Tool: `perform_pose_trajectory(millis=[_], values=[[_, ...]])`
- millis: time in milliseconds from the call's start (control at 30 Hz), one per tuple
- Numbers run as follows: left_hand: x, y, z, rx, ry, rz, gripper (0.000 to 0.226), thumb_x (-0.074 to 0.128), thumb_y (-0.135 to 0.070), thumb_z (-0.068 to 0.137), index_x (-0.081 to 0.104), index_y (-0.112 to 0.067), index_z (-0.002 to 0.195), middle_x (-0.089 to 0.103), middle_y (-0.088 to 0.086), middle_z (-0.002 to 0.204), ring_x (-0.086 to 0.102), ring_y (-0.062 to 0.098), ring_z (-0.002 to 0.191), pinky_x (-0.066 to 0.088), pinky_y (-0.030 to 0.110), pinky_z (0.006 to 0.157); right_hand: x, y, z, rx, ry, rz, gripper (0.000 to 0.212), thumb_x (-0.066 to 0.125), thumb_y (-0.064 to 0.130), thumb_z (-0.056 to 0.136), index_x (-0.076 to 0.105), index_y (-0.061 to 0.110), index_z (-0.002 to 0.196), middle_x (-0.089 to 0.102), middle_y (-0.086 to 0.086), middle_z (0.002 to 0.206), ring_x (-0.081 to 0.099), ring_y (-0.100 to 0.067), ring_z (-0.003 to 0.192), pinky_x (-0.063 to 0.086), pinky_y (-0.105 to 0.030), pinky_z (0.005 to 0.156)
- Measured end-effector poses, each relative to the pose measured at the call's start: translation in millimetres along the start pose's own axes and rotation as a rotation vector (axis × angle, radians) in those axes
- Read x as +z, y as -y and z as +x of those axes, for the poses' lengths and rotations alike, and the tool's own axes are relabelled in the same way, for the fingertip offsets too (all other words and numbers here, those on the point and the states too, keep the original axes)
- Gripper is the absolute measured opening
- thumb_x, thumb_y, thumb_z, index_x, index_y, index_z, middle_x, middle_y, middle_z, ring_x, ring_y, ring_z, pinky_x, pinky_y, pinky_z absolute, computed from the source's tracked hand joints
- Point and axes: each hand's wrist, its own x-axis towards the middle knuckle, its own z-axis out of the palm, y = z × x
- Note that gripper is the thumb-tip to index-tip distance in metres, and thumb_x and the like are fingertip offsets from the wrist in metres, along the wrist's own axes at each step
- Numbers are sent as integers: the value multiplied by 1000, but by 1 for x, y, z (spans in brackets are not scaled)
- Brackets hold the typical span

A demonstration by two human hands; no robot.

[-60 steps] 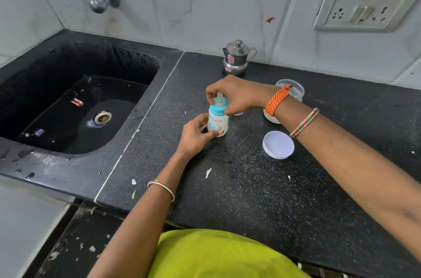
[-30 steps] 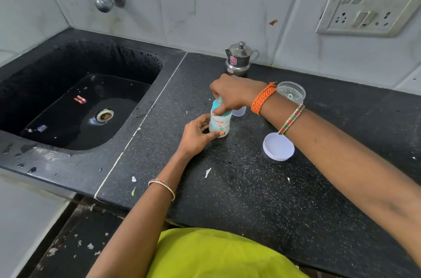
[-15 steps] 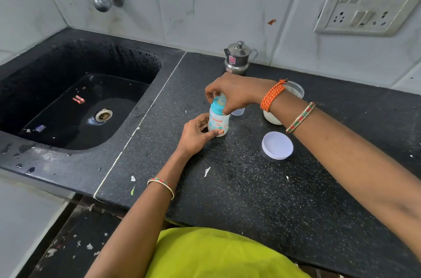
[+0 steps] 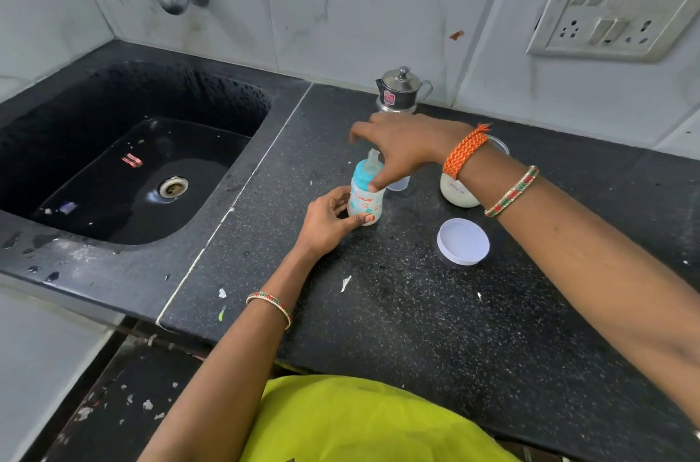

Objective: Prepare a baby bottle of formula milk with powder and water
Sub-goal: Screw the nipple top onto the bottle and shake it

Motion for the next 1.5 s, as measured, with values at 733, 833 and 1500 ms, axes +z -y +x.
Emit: perform_pose_trajectory(millis=[733, 833, 1500], values=[[0, 2, 1, 25, -7, 20, 54, 76, -9, 75, 54, -8, 124, 62, 7, 125, 56, 1, 105, 42, -1, 79, 35, -4, -1, 123, -239, 9, 69, 47, 62, 87, 35, 14, 136, 60, -16, 111, 60, -33, 97, 42, -36, 71], [0, 2, 2, 27, -6, 18, 53, 75, -9, 76, 54, -8, 125, 62, 7, 124, 56, 0, 104, 42, -1, 79, 39, -10, -1, 67, -120, 143, 67, 58, 57, 83, 39, 21, 136, 55, -8, 120, 55, -26, 107, 41, -34, 79], [3, -10, 1, 27, -50, -43, 44, 79, -17, 72, 65, -15, 113, 69, -10, 105, 65, -5, 88, 53, 18, 86, 84, 4, -15, 261, -554, 864, 52, 80, 30, 72, 51, 14, 113, 60, -5, 106, 55, -8, 85, 50, -22, 72]])
